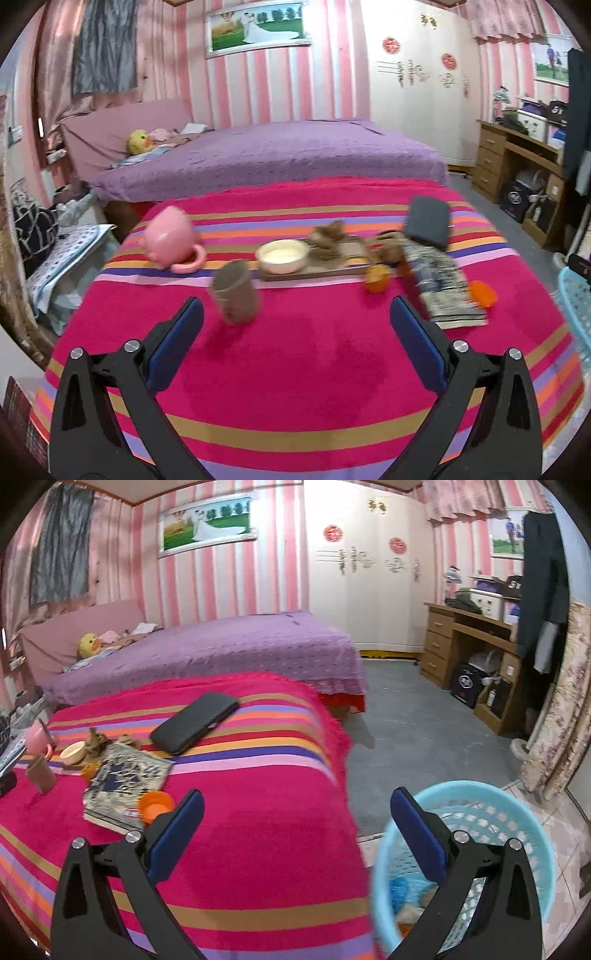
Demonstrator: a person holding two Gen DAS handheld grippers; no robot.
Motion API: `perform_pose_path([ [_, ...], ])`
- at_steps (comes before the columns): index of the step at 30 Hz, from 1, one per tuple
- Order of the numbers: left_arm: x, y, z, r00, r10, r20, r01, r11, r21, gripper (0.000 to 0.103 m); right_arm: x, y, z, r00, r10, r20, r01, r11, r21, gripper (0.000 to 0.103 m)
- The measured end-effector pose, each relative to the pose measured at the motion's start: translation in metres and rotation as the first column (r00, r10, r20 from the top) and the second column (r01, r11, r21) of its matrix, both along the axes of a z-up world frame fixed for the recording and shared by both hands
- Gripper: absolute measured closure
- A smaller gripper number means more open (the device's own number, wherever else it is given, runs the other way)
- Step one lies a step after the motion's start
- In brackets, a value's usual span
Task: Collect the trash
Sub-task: 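Grasp the orange lid with the right tool while the left tool grasps the brown cup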
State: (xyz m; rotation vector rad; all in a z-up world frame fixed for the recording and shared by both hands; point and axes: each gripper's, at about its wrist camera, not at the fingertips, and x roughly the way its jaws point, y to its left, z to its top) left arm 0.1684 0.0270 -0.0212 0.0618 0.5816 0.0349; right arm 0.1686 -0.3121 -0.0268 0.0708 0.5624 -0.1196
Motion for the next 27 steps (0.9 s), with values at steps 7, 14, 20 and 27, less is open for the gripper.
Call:
perform_pose_path([
  [7,0.013,0.029,-0.015,0.999,0.037,-0.038,-0.037,0.999,-0.012,0.006,0.025,0.052,-0.014,0.993,0.109,-0.048,-0.109,0.994,-0.005,0.005],
  [14,0.014,0.041,-0.017,0.998,0.052,-0.043,-0.053,0.998,-0.015,0.006,0.057,0.093,-0.041,0.97,0.191,-0.149,-0.194,0.981,-0.012,0.006],
  [20,0.022,0.055,-0.022,0.995,0.071,-0.066,-0.073,0.996,-0.041,0.006,0.076,0.102,-0.057,0.941,0.241,-0.237,-0.242,0.97,0.028,0.041],
  [27,0.036,0.062,-0.036,0.991,0.091,-0.098,-0.095,0.995,-0.035,0.006,0.069,0.095,-0.049,0.949,0.258,-0.184,-0.259,0.966,0.015,0.063],
])
